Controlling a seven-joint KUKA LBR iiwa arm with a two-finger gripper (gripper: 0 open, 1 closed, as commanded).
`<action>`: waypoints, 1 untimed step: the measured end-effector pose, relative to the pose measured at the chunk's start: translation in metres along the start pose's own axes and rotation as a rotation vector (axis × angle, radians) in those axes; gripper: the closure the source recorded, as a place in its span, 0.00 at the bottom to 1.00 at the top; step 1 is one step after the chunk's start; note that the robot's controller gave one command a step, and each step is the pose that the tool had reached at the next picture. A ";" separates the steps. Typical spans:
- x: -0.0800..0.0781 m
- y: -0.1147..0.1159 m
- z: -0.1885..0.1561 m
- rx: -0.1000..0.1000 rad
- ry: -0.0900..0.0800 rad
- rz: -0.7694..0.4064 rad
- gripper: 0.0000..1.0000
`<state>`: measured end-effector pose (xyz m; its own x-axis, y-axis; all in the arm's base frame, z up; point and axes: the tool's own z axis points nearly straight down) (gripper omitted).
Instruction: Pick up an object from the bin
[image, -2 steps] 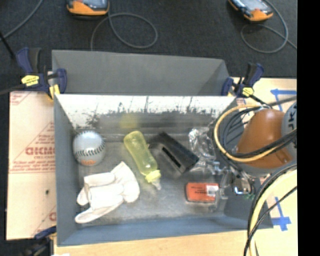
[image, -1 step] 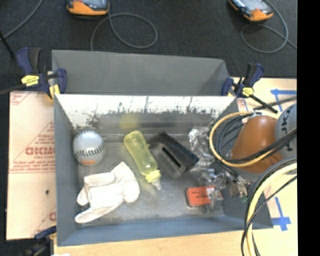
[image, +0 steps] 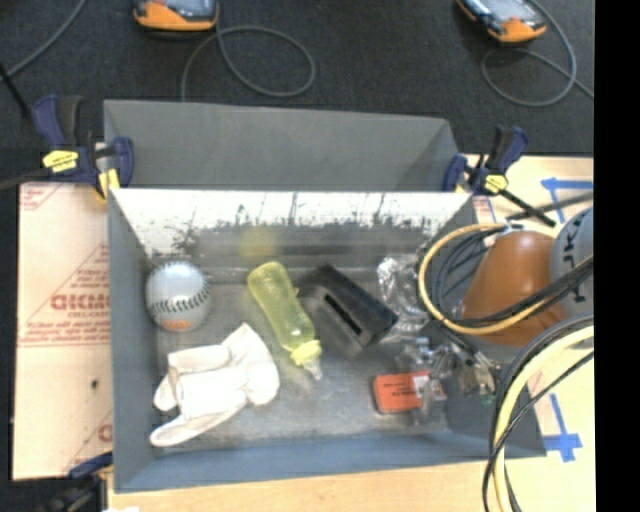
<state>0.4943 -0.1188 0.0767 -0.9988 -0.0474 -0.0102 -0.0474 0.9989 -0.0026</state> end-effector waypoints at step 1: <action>0.008 0.001 -0.045 0.000 0.006 -0.014 1.00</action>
Offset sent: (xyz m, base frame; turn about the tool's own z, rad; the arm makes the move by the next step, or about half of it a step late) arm -0.0023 0.0102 0.1790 -0.1262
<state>0.4862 -0.1182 0.1219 -0.9981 -0.0616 -0.0040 -0.0616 0.9981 -0.0025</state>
